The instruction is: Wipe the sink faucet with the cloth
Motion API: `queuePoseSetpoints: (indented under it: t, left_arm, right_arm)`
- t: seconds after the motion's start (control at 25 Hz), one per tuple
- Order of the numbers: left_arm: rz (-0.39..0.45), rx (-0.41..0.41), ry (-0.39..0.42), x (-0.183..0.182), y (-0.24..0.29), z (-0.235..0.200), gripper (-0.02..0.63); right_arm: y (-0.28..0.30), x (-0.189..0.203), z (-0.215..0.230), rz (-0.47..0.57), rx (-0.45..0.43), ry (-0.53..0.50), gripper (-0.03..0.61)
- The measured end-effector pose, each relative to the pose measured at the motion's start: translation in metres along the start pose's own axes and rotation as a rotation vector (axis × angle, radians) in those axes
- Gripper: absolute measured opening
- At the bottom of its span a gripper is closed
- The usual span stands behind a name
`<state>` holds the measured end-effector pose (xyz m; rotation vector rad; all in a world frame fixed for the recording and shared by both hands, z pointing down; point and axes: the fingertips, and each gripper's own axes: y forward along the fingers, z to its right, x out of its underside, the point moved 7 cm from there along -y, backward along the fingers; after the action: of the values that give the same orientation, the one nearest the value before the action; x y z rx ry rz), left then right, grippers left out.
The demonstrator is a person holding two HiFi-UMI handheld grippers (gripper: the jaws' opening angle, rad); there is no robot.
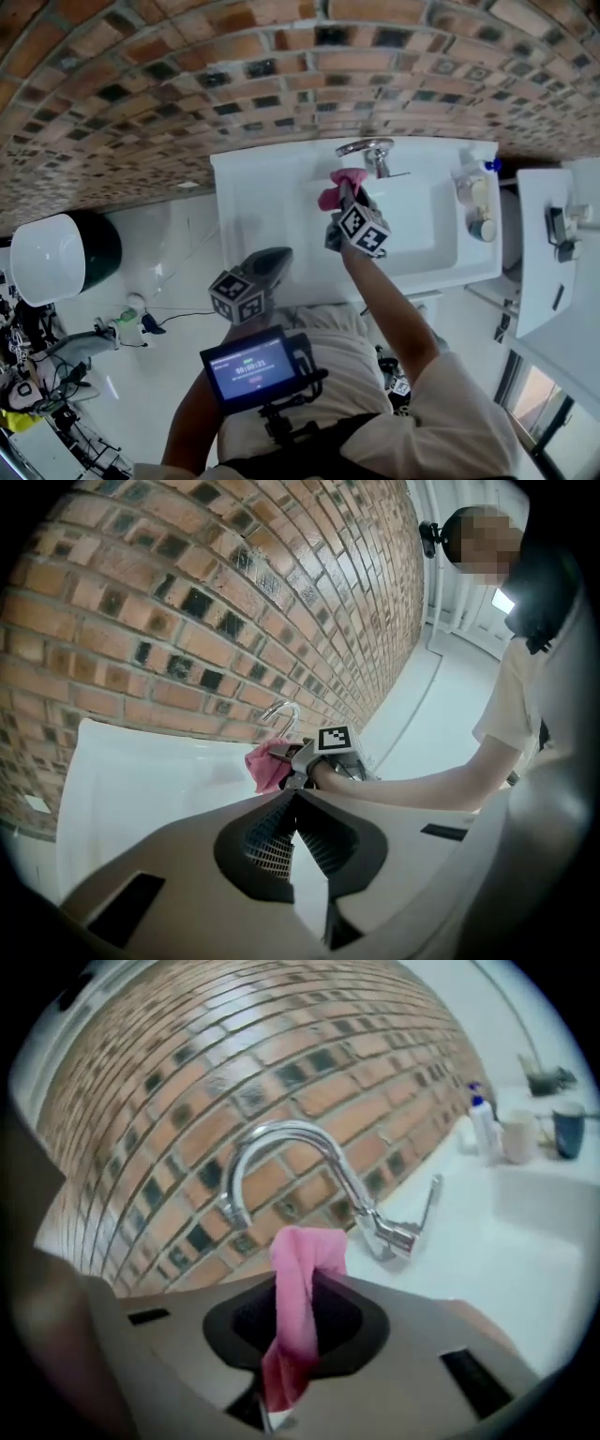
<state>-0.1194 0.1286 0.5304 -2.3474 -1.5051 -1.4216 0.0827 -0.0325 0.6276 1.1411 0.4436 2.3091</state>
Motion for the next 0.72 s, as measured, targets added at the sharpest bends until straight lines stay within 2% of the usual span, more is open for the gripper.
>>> queuePoseSetpoints:
  t: [0.16,0.24,0.4,0.56,0.72]
  left_arm:
    - [-0.020,0.000,-0.004,0.000,0.005,0.002,0.002]
    - [-0.027,0.000,0.000,0.000,0.006,0.003,0.002]
    - [-0.033,-0.011,0.001,0.000,0.004,0.000,0.002]
    - [-0.031,-0.025,-0.003,-0.001,0.001,-0.004,0.002]
    - [-0.032,-0.029,-0.003,0.000,0.001,-0.006,0.002]
  right_arm:
    - [0.020,0.000,0.043,0.045,0.130,0.410,0.069]
    - [0.031,0.001,0.058,0.073,0.173,0.539,0.069]
    - [0.057,-0.001,0.068,0.133,0.176,0.589,0.071]
    - [0.080,-0.002,0.074,0.140,0.216,0.618,0.071]
    - [0.098,-0.009,0.082,0.137,0.205,0.632,0.069]
